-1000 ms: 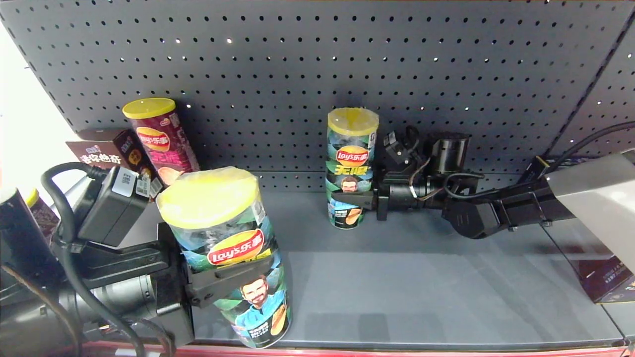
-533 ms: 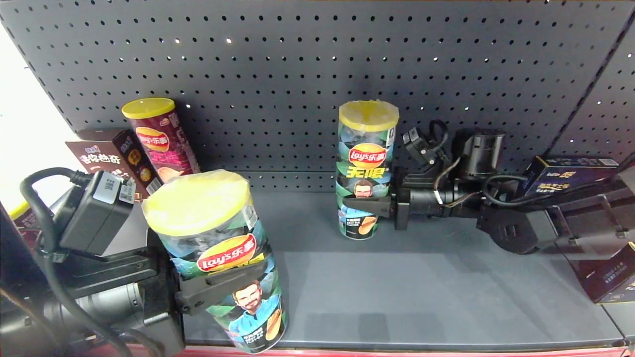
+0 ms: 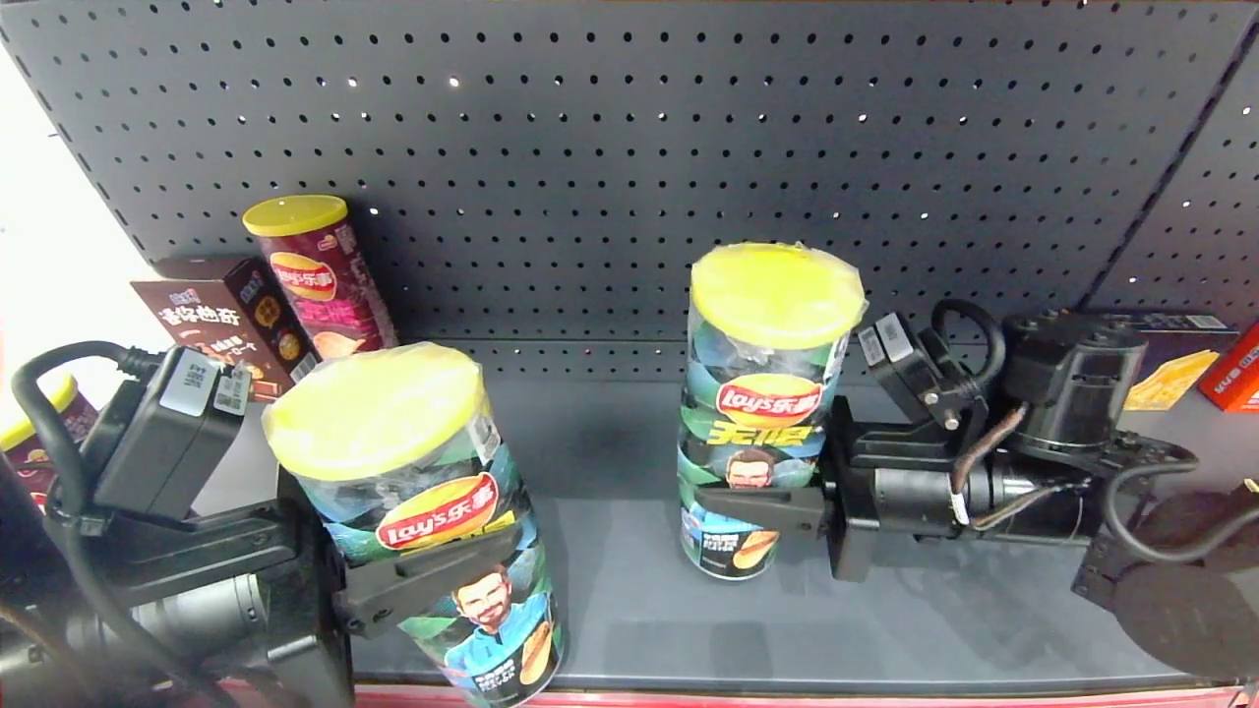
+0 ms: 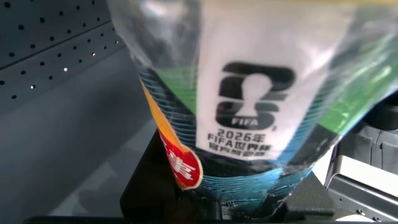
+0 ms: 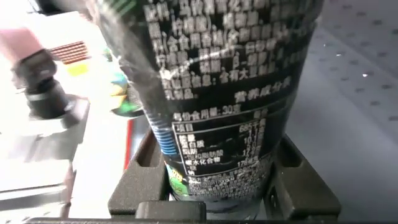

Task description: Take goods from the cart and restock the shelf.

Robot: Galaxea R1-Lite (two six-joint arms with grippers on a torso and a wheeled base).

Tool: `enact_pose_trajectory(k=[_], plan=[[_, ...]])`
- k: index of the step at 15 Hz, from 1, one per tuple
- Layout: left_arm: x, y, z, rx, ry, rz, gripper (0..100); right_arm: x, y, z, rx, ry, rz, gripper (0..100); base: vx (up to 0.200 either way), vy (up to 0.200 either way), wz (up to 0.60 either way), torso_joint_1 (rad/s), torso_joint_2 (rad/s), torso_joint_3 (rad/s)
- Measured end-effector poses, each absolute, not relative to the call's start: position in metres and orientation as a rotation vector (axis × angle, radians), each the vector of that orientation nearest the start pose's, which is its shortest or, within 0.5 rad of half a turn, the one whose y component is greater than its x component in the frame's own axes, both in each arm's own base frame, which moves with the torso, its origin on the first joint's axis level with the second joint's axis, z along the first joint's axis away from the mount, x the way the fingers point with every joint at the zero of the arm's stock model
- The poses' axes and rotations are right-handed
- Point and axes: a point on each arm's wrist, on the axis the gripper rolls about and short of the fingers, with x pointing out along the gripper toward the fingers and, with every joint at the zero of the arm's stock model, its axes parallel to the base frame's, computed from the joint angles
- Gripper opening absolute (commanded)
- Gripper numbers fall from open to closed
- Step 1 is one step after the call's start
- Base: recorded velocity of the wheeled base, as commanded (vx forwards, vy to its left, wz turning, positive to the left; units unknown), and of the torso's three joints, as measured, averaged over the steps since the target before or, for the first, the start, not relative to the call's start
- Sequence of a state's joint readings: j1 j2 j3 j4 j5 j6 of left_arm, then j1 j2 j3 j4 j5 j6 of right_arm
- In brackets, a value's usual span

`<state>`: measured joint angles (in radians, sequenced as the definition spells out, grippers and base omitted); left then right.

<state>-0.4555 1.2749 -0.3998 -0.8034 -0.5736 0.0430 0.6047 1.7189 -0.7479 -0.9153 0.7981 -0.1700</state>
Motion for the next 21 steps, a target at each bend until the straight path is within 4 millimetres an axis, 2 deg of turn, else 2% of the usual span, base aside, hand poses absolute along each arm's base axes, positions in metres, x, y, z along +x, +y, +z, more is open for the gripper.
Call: enact_pose_trajectory(k=[3,7,12,17,18,21], plan=[[0.157,-0.091,0.194,0.035,0.054,-1.030,0,0.218,0.181,0.180,-0.136,-0.054,1.418,0,0.000,0.000,0.00,0.000,0.00,0.000],[0.157,-0.090,0.194,0.035,0.054,-1.030,0,0.210,0.181,0.164,-0.139,-0.051,1.401,0,0.000,0.000,0.00,0.000,0.00,0.000],[0.157,-0.090,0.193,0.037,0.055,-1.029,0,0.218,0.186,0.146,-0.137,-0.012,1.399,0,0.000,0.000,0.00,0.000,0.00,0.000],[0.157,-0.090,0.193,0.037,0.058,-1.029,0,0.230,0.187,0.141,-0.136,-0.003,1.382,0,0.000,0.000,0.00,0.000,0.00,0.000],[0.157,-0.090,0.193,0.037,0.057,-1.029,0,0.231,0.187,0.140,-0.136,-0.001,1.379,100,0.000,0.000,0.00,0.000,0.00,0.000],[0.156,-0.090,0.191,0.037,0.061,-1.029,0,0.231,0.185,0.139,-0.138,0.008,1.369,100,0.000,0.000,0.00,0.000,0.00,0.000]])
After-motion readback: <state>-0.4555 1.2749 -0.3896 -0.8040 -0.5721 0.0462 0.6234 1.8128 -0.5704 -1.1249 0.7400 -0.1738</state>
